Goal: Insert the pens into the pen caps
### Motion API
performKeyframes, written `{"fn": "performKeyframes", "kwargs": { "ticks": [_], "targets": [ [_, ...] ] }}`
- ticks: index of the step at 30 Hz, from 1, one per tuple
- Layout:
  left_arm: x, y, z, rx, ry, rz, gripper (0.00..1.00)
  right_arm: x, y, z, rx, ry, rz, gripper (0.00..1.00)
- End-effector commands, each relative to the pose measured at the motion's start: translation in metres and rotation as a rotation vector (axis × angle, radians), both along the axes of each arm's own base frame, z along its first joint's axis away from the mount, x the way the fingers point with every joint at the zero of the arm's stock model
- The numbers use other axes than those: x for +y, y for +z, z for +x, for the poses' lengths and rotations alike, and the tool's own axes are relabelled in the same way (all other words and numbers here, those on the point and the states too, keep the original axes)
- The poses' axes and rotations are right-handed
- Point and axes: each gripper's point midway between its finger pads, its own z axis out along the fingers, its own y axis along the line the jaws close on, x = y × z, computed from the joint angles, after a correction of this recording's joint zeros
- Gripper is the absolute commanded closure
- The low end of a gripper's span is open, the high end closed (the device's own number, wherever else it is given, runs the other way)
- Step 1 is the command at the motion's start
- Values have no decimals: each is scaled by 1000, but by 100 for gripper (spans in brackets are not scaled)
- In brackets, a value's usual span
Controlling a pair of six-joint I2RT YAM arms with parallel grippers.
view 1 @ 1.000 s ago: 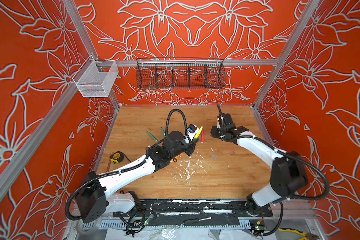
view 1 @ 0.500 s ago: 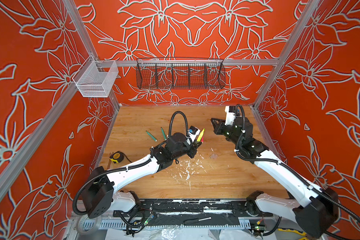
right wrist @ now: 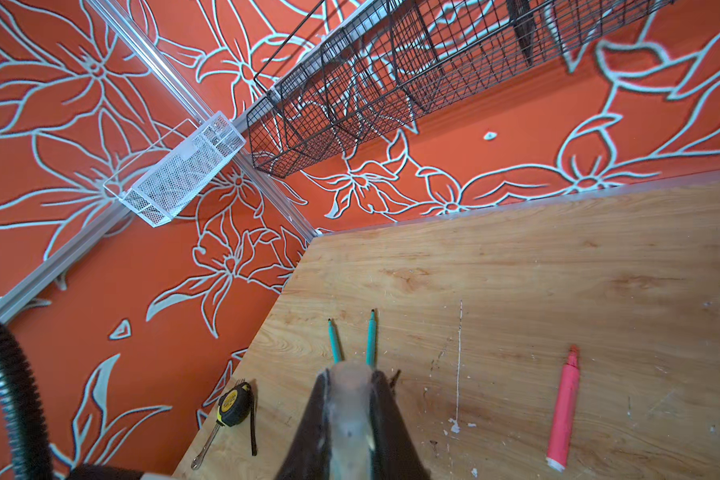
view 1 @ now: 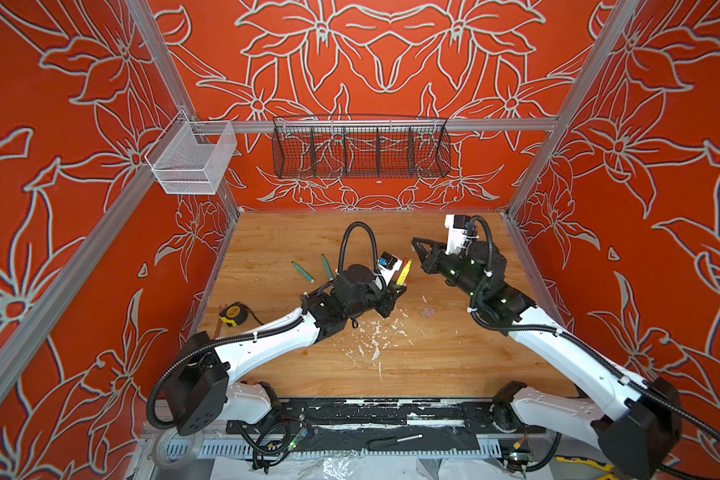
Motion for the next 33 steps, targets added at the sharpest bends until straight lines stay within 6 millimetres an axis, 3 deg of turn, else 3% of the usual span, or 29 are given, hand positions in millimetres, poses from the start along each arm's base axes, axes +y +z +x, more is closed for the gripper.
{"fn": "performKeyframes", "kwargs": {
  "ticks": [1, 11, 33],
  "targets": [
    [-8, 16, -1, 7, -24, -51, 100, 0, 11, -12, -23, 16, 46, 95],
    [-10, 16, -2, 23, -36, -63, 100, 0, 6, -25, -12, 37, 37, 95],
    [-6, 22, 4, 29, 1, -94, 100, 9, -14, -34, 7, 53, 4, 95]
  ]
}}
